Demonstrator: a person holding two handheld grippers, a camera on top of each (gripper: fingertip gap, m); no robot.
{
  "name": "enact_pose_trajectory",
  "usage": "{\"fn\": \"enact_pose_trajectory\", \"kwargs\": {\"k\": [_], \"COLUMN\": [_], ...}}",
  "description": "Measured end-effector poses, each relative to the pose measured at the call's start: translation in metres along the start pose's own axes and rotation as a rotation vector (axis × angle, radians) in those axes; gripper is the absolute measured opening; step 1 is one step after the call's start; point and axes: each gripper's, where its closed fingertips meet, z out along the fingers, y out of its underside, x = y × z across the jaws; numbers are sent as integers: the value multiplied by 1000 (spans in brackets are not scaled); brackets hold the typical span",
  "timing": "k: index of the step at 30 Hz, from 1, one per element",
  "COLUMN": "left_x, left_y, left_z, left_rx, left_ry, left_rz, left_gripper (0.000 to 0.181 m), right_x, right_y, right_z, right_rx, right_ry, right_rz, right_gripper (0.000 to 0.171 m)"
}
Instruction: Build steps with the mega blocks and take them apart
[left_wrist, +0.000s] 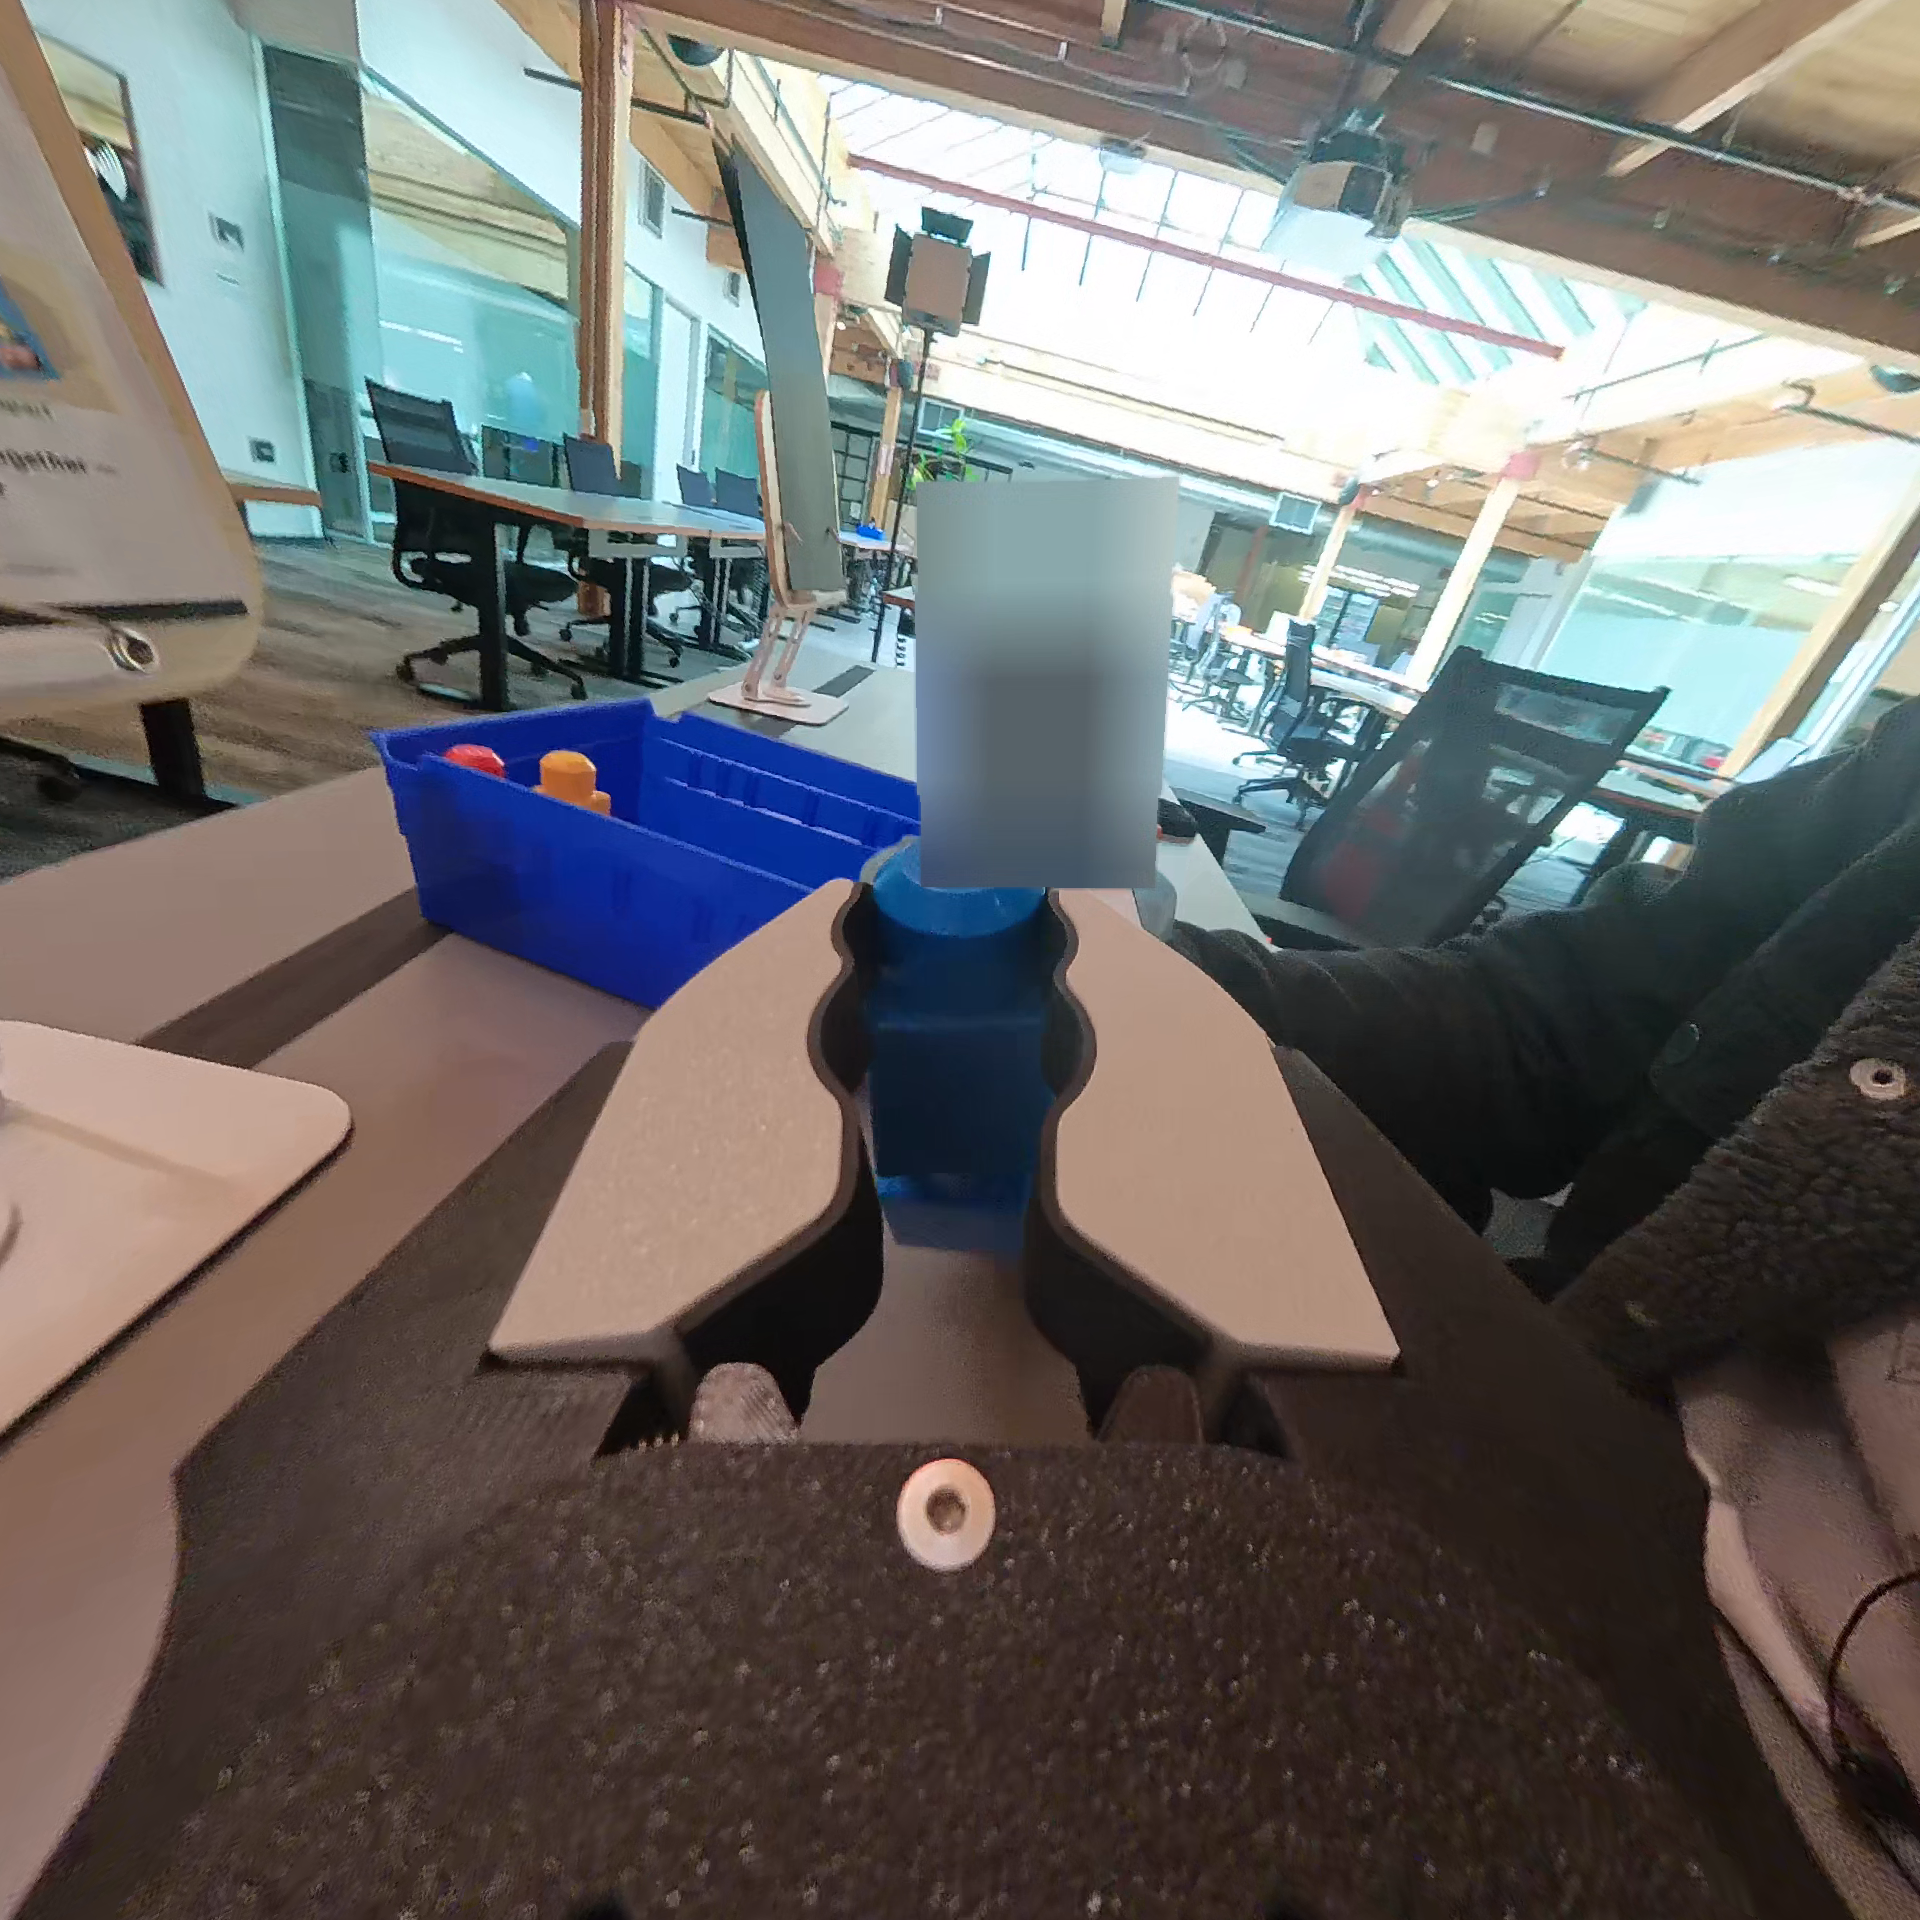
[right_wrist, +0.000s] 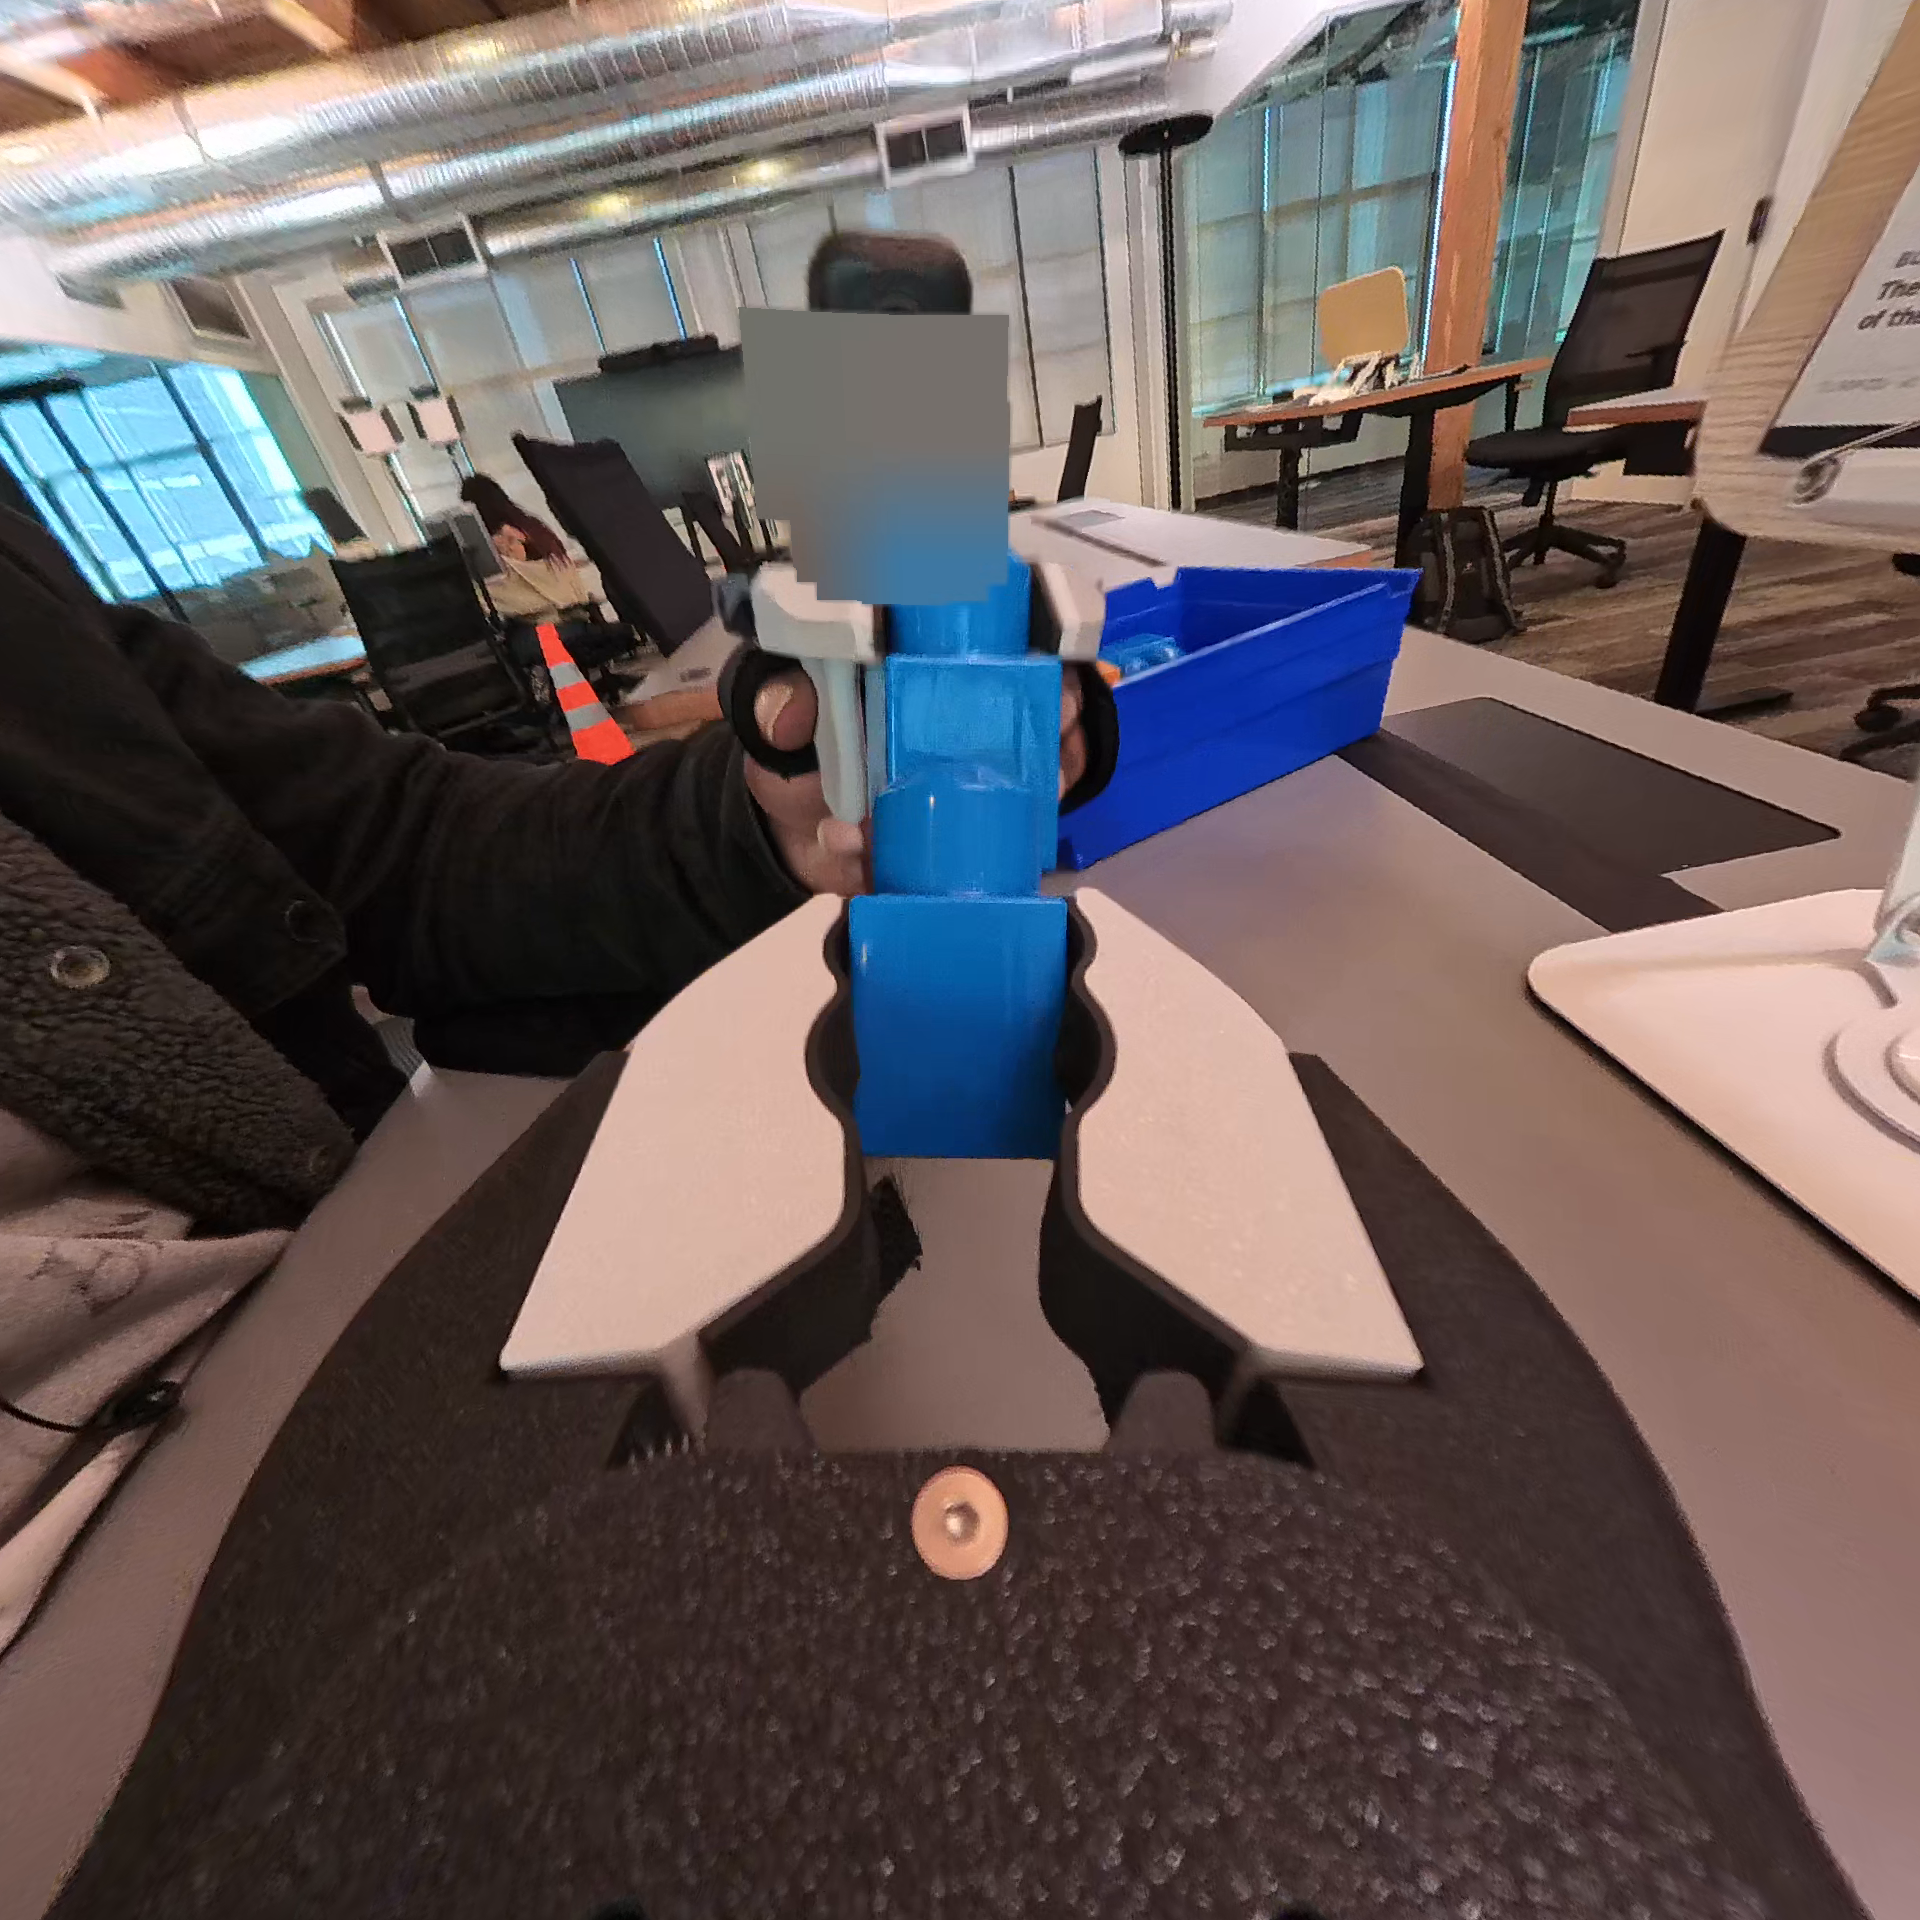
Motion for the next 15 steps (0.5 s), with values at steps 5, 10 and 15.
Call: {"fn": "enact_pose_trajectory", "kwargs": {"k": [5, 10, 15], "left_x": [4, -1, -24], "left_y": [-13, -26, -10], "left_z": [-3, -15, -30], "left_rx": [-6, 46, -39], "left_ry": [-29, -35, -77], "left_rz": [66, 50, 24], "left_gripper": [31, 31, 31], "right_x": [-7, -6, 3], "right_y": [18, 6, -21], "right_z": [13, 7, -14], "right_rx": [-92, -26, 127], "right_ry": [-8, -9, 1], "right_rz": [-48, -30, 33], "right_gripper": [36, 36, 36]}}
